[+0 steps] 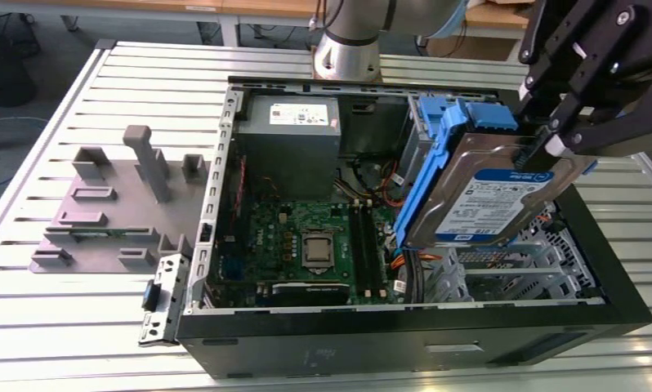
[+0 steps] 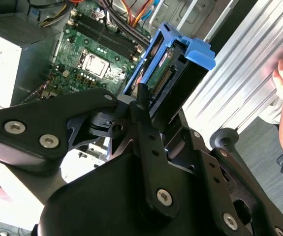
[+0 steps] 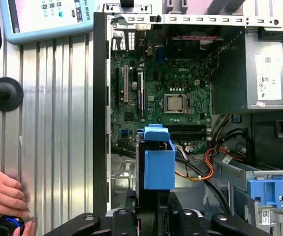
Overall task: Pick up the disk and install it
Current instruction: 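Pick up the disk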
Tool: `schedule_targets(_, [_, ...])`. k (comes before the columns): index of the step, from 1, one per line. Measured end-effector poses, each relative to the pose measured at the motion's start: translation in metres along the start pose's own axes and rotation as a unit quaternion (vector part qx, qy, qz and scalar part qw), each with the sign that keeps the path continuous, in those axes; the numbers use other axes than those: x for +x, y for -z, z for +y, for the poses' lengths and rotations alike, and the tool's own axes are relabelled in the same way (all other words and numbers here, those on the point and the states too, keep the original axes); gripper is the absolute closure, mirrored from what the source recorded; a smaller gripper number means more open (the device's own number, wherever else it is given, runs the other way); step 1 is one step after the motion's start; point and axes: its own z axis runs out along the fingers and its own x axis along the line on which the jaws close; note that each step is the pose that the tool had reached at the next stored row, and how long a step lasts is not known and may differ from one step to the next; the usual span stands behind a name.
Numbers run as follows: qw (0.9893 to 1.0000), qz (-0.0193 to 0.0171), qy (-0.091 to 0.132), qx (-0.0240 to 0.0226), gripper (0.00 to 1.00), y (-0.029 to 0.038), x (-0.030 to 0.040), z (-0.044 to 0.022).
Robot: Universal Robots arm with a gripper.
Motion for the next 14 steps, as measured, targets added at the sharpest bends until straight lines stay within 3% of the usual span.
schedule_targets(11, [1.0000,0.0000,0.000,-0.0003,0.65,0.0011,0.0008,-0.0273])
schedule_targets(14, [1.0000,0.0001,0.000,-0.0003,0.65,0.0014,0.0006,-0.0320])
